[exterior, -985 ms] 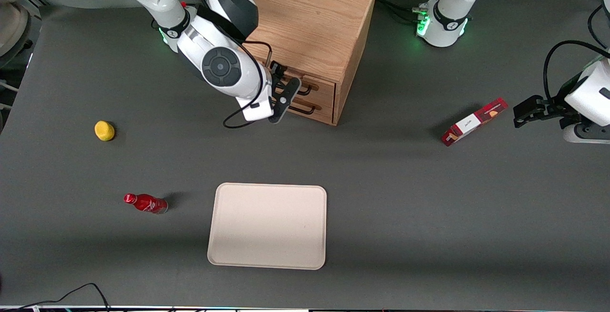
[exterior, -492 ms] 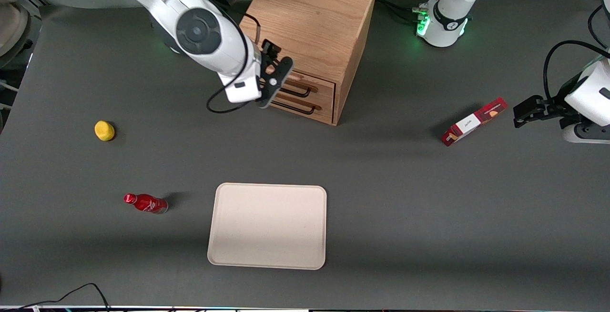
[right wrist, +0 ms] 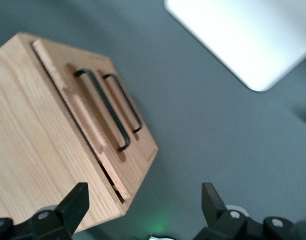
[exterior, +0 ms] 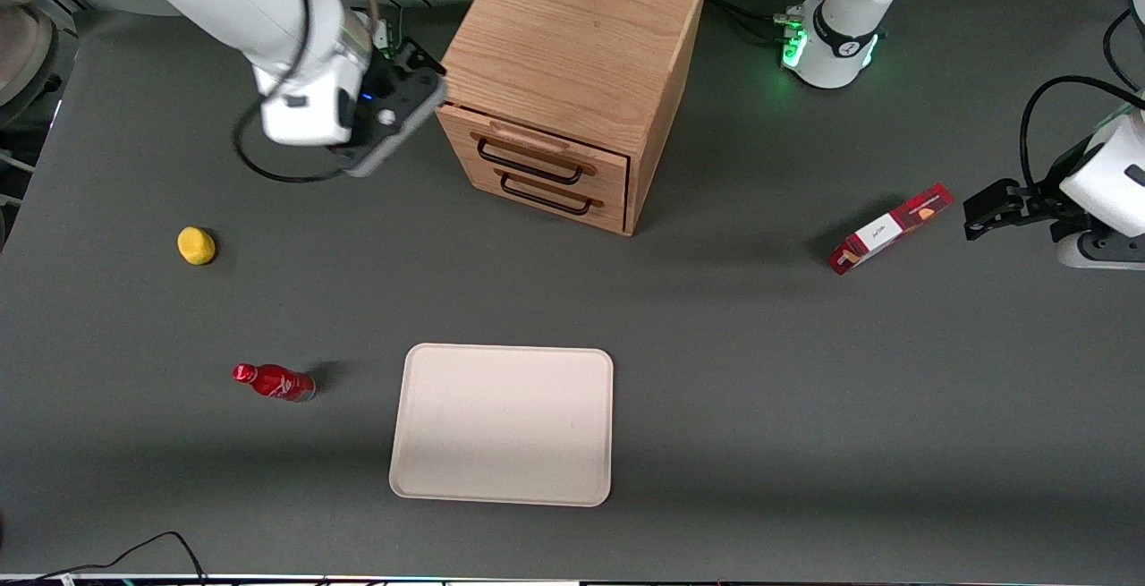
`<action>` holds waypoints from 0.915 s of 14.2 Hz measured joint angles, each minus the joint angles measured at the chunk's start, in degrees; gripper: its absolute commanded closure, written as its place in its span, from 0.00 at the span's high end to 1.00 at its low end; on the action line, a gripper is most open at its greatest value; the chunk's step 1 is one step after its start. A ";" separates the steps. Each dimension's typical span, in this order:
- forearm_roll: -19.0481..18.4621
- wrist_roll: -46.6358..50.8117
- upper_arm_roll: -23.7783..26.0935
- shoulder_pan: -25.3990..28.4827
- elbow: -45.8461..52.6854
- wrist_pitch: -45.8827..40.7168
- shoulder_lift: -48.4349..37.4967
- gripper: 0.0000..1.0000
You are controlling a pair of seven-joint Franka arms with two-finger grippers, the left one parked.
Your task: Close top drawer
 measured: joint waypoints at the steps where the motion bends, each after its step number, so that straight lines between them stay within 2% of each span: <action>1: 0.01 0.91 -1.82 0.02 -0.01 -1.19 -2.08 1.00; 4: 0.20 2.15 -11.91 0.19 -0.53 -5.26 -5.74 1.00; 7: 0.35 2.17 -22.63 -0.26 -0.85 -6.09 -5.81 1.00; 10: 0.35 9.03 -27.66 -0.38 -2.31 -3.88 -5.81 1.00; 13: -1.26 13.35 -29.69 -0.34 -5.46 -1.63 -6.58 1.00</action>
